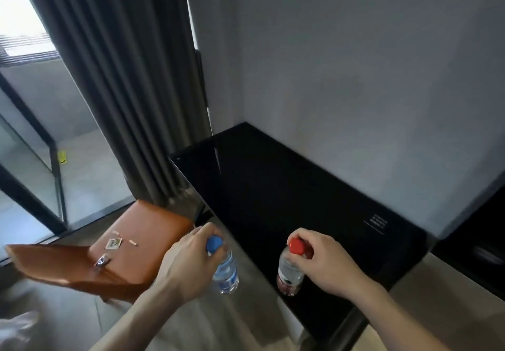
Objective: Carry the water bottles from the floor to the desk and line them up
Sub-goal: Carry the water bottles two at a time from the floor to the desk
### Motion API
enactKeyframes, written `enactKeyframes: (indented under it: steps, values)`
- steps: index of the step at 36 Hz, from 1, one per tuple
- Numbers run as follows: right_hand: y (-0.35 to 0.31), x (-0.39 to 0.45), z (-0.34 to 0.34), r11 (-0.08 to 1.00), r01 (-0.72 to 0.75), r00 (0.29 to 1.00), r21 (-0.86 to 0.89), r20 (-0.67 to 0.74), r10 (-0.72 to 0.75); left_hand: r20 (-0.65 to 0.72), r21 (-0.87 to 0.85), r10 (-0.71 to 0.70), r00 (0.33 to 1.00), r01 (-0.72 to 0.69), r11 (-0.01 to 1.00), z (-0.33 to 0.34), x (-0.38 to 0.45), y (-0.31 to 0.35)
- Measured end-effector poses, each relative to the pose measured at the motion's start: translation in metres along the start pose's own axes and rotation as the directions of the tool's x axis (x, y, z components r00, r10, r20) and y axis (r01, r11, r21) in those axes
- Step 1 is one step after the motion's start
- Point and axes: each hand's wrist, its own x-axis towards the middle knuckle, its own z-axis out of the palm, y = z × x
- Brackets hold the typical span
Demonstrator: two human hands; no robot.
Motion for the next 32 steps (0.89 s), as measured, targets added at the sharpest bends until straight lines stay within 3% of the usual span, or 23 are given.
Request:
enactKeyframes:
  steps: [10,21,32]
  values:
    - [-0.002,0.122,-0.002,0.999,-0.042,0.999,-0.005,-0.006,0.042,0.005,-0.015,0.003,1.0,-0.003,1.0,-0.003,0.128,-0.042]
    - [-0.013,0.235,0.036,0.977,-0.212,0.973,0.03,-0.083,0.214,0.153,-0.01,0.127,0.98,-0.127,0.992,0.008,0.272,-0.117]
    - [-0.035,0.312,0.071,0.893,-0.379,0.899,0.243,-0.133,0.418,0.28,-0.008,0.248,0.928,-0.256,0.967,0.015,0.401,-0.172]
